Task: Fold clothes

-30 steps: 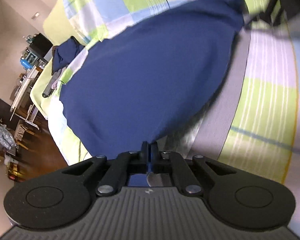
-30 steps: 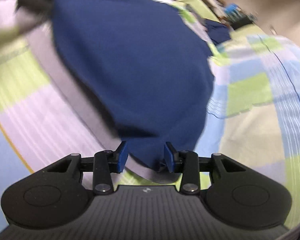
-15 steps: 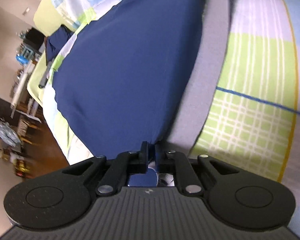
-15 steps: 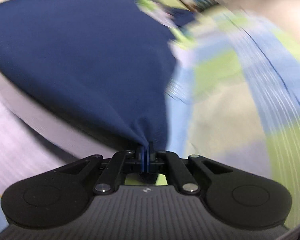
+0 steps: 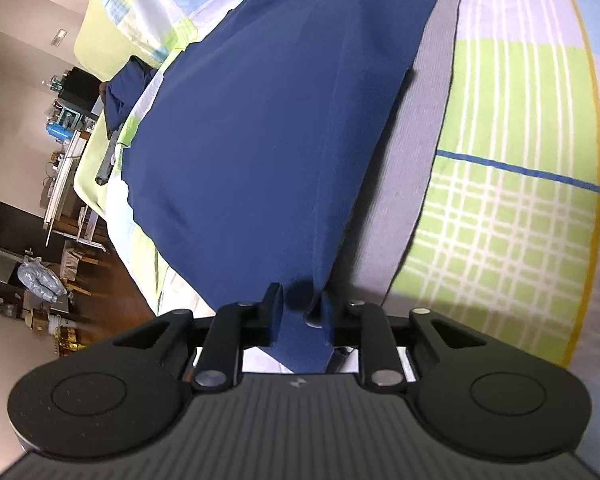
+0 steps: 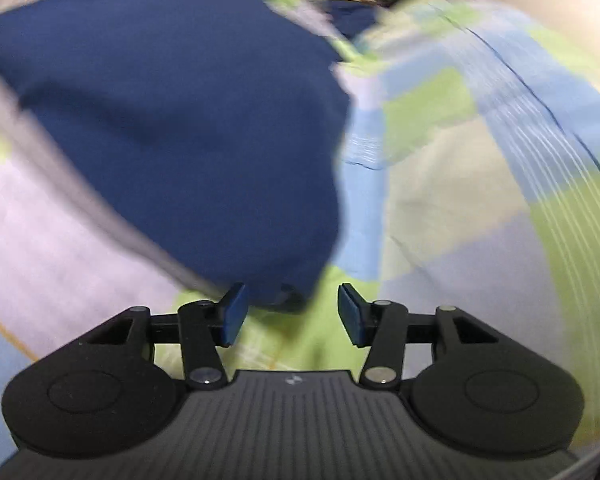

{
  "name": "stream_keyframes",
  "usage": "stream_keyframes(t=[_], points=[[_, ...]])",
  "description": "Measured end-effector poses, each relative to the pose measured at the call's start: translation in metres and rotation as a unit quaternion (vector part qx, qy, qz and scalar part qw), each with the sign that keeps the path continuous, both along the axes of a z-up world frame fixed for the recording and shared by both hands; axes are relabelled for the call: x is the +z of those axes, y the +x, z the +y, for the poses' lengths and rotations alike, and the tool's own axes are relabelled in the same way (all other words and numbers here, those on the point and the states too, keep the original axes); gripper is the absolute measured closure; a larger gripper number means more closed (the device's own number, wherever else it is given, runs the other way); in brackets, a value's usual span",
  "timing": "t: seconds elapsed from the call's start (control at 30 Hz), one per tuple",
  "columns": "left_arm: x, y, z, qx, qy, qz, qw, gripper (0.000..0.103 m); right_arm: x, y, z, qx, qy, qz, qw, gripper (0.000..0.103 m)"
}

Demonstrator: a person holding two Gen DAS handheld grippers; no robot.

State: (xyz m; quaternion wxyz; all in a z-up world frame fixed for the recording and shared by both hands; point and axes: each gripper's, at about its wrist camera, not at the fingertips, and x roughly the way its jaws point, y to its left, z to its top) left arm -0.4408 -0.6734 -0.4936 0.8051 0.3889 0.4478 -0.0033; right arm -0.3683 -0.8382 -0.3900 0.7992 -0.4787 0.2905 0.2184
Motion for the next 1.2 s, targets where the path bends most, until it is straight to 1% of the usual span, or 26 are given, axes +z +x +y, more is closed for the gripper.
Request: stream_keyframes(t=[0.03,0.07,0.13,0.17,0.2,0.3,0.33,0.4,0.43,0.47,0.5,0.53,0.57,0.6,0.67,0.73,0.8,0.83,0.9,0.97,1.0,1.03,1.07,1.1,1.13,1.2], points=[[0.0,0.002,0.001,0.005,-0.004,-0.001,1.0,0.074,-0.01,-0.002,0.003,0.003,-0.019,-0.006,1.0,0.066],[0.0,0.004,0.002,0.009,-0.007,-0.002,0.9999,0.073,-0.013,0.0,0.003,-0.004,-0.021,-0.008,1.0,0.068],[0.001,0.006,0.003,0.011,-0.008,-0.006,0.9999,0.073,-0.008,0.004,0.002,-0.019,0.012,-0.011,1.0,0.07],[0.001,0.006,0.003,0.012,-0.011,-0.006,0.9998,0.073,0.001,0.006,0.002,-0.023,0.043,-0.015,0.999,0.07],[0.002,0.006,0.003,0.015,-0.017,-0.007,0.9997,0.073,0.008,0.011,0.003,-0.021,0.056,-0.016,0.998,0.068],[0.002,0.006,0.002,0.02,-0.024,-0.006,0.9995,0.074,0.02,0.025,0.01,-0.002,0.062,-0.023,0.998,0.065],[0.001,0.005,0.0,0.02,-0.024,-0.007,0.9995,0.074,0.017,0.03,0.013,-0.003,0.056,-0.019,0.998,0.065],[0.001,0.006,-0.002,0.025,-0.032,-0.008,0.9991,0.074,0.006,0.041,0.014,-0.027,0.051,0.007,0.998,0.067],[0.001,0.007,-0.002,0.027,-0.035,-0.009,0.999,0.074,0.001,0.048,0.012,-0.051,0.064,0.031,0.996,0.067],[0.003,0.009,0.001,0.036,-0.049,-0.009,0.9981,0.074,0.0,0.054,0.01,-0.072,0.084,0.05,0.993,0.068],[0.005,0.012,0.004,0.047,-0.064,-0.008,0.9968,0.075,0.002,0.058,0.008,-0.086,0.104,0.061,0.989,0.075],[0.007,0.014,0.008,0.056,-0.081,-0.003,0.9951,0.088,0.006,0.061,0.005,-0.105,0.142,0.077,0.981,0.095],[0.008,0.015,0.01,0.061,-0.09,0.005,0.9941,0.102,0.009,0.061,0.003,-0.115,0.164,0.086,0.976,0.101],[0.008,0.016,0.011,0.058,-0.089,0.01,0.9943,0.102,0.011,0.062,0.002,-0.126,0.171,0.086,0.973,0.101],[0.012,0.015,0.012,0.049,-0.092,0.021,0.9944,0.103,0.013,0.07,-0.001,-0.141,0.164,0.078,0.973,0.101],[0.024,0.014,0.018,0.056,-0.112,0.03,0.9917,0.103,0.021,0.075,-0.01,-0.168,0.158,0.067,0.971,0.101],[0.052,0.01,0.025,0.047,-0.123,0.032,0.9908,0.103,0.036,0.076,-0.012,-0.167,0.163,0.056,0.971,0.101],[0.064,0.007,0.028,0.04,-0.126,0.031,0.9908,0.103,0.052,0.071,-0.01,-0.151,0.159,0.045,0.975,0.102],[0.106,0.0,0.034,0.009,-0.132,0.037,0.9905,0.103,0.082,0.062,-0.005,-0.118,0.152,0.023,0.981,0.102],[0.125,-0.005,0.038,-0.003,-0.139,0.05,0.989,0.103,0.111,0.051,0.001,-0.084,0.145,0.011,0.986,0.102],[0.13,-0.009,0.041,-0.005,-0.139,0.061,0.9883,0.103,0.117,0.047,0.004,-0.073,0.137,0.011,0.988,0.102],[0.129,-0.011,0.042,-0.005,-0.137,0.066,0.9884,0.103,0.122,0.041,0.006,-0.06,0.121,0.019,0.991,0.102],[0.117,-0.016,0.042,-0.005,-0.122,0.078,0.9894,0.103,0.119,0.037,0.006,-0.059,0.107,0.036,0.992,0.102],[0.098,-0.021,0.04,-0.004,-0.107,0.095,0.9897,0.103,0.109,0.036,0.002,-0.067,0.097,0.053,0.992,0.102],[0.089,-0.023,0.039,-0.001,-0.103,0.1,0.9896,0.103,0.085,0.036,-0.004,-0.083,0.075,0.081,0.99,0.102],[0.049,-0.034,0.028,0.003,-0.085,0.117,0.9895,0.103,0.047,0.041,-0.017,-0.109,0.05,0.121,0.985,0.102]])
